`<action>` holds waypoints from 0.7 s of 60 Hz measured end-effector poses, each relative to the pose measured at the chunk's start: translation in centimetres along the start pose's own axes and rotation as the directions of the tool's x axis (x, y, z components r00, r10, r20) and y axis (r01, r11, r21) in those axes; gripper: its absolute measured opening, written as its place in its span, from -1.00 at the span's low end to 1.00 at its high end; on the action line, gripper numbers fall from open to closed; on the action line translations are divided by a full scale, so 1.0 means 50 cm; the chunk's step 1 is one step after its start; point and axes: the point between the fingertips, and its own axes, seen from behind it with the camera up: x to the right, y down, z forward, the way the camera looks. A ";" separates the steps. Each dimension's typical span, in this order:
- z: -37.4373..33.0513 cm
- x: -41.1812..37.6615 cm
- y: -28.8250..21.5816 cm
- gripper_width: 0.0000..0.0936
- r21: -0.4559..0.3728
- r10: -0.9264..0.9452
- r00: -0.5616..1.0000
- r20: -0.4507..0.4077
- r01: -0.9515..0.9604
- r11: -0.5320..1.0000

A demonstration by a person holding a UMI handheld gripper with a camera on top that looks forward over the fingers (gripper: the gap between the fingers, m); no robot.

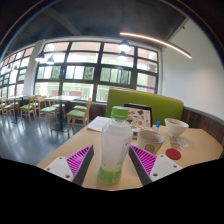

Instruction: Pour water

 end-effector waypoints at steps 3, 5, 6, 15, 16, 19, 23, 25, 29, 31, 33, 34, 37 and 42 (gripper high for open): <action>0.017 -0.015 -0.003 0.58 -0.012 -0.004 1.000 -0.018 0.004 1.000; 0.044 0.004 -0.008 0.24 -0.005 -0.004 0.999 -0.032 0.004 1.000; 0.047 -0.002 -0.010 -0.01 -0.004 -0.011 0.999 -0.040 0.010 1.000; 0.064 -0.008 -0.005 -0.21 -0.012 -0.020 0.999 -0.051 0.020 1.000; 0.062 -0.008 -0.004 -0.21 -0.015 -0.025 0.998 -0.049 0.024 1.000; 0.058 -0.012 -0.005 -0.33 -0.019 -0.037 0.999 -0.038 0.036 0.999; 0.074 0.001 -0.003 -0.33 -0.014 -0.028 0.999 -0.030 0.027 1.000; 0.075 0.000 -0.003 -0.33 -0.017 -0.017 1.000 -0.026 0.017 1.000; 0.077 -0.006 -0.008 -0.33 -0.032 0.016 1.000 -0.023 -0.017 0.999; 0.082 -0.010 -0.009 -0.33 -0.040 0.043 0.999 -0.011 -0.043 0.998; 0.088 -0.020 -0.007 -0.33 -0.049 0.085 0.996 0.000 -0.084 0.995; 0.096 -0.013 -0.006 -0.33 -0.055 0.112 0.994 0.014 -0.111 0.992; 0.103 -0.030 -0.017 -0.33 -0.073 0.209 0.977 0.040 -0.205 0.976; 0.120 -0.037 -0.056 -0.33 -0.092 0.477 0.871 0.119 -0.469 0.879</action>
